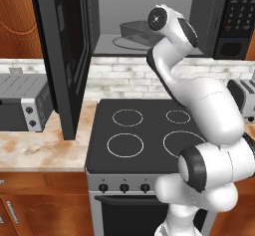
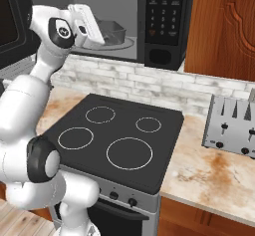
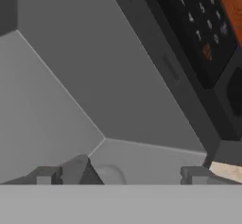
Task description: Place the tupperware containing the steak and garlic meal in the microwave. Close the microwave door and press the start button to reheat the meal.
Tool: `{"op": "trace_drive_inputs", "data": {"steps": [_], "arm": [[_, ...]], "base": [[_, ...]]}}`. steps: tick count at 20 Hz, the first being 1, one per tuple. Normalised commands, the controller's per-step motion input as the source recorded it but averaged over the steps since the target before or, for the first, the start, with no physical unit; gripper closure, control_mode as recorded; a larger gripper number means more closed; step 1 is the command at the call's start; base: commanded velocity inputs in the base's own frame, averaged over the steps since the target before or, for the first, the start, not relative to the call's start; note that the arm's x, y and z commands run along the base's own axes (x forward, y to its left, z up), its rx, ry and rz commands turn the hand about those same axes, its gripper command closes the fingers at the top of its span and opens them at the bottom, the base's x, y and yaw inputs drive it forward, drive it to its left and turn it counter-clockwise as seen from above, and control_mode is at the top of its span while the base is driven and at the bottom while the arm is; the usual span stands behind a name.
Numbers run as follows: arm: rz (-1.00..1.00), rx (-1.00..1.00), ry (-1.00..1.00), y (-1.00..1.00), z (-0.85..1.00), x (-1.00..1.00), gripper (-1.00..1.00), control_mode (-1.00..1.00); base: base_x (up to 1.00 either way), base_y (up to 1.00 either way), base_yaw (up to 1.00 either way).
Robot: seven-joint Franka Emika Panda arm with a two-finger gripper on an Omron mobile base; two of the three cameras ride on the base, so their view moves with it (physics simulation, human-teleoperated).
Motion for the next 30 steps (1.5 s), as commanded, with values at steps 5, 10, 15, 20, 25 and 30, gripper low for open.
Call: {"op": "trace_drive_inputs", "data": {"steps": [5, 10, 15, 20, 25, 30], "arm": [[0.06, 0.04, 0.10, 0.22, -0.01, -1.00, -1.00, -1.00], [0.11, 0.07, 0.11, 0.15, 0.00, -1.00, -1.00, -1.00], [0.15, 0.05, 0.07, 0.04, 0.00, -0.97, -1.00, -1.00], [0.24, 0.03, 0.03, 0.00, 0.00, -0.71, -1.00, -1.00], [0.30, 0.00, 0.13, 0.00, 0.00, -0.65, -1.00, -1.00], [0.31, 0.00, 0.20, 0.07, 0.00, -0.54, -1.00, -1.00]], "base": [[0.00, 0.00, 0.00], [0.00, 0.00, 0.00], [0.00, 0.00, 0.00], [0.00, 0.00, 0.00], [0.00, 0.00, 0.00], [0.00, 0.00, 0.00]]}}
